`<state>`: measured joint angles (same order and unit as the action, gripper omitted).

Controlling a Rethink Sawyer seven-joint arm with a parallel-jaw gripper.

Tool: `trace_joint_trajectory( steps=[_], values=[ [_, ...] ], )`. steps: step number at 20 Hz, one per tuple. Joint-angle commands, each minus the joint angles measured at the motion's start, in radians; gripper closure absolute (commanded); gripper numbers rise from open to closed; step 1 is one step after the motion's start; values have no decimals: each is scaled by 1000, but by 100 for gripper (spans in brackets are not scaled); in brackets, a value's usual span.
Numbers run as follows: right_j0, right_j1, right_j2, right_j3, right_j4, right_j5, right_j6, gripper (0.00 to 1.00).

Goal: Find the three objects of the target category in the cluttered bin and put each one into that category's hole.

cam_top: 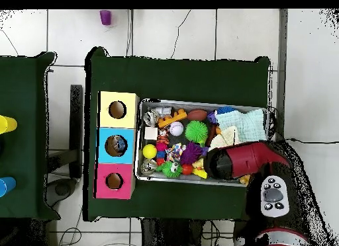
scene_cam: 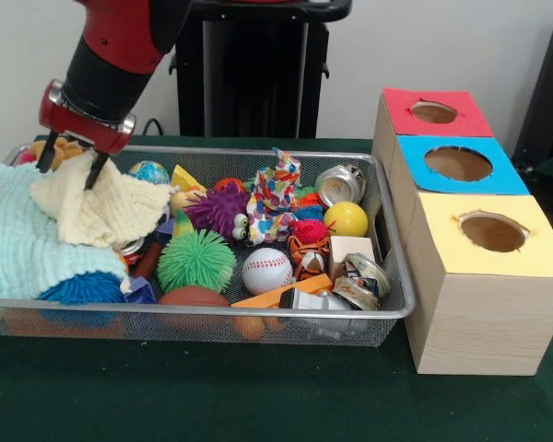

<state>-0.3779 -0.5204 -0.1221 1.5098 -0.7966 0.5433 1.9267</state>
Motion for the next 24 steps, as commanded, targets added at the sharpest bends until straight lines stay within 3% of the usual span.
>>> trace_joint_trajectory(
  steps=[1,10,11,17,20,24],
  values=[
    [-13,102,85,23,-76,-85,-71,0],
    [-11,125,82,19,-83,-120,-46,0],
    [-11,124,85,20,-86,-128,-48,100],
    [18,102,62,37,-55,-124,11,100],
    [-17,49,106,78,-10,-87,-44,100],
    [-98,-65,213,181,116,28,-139,100]
  ],
)
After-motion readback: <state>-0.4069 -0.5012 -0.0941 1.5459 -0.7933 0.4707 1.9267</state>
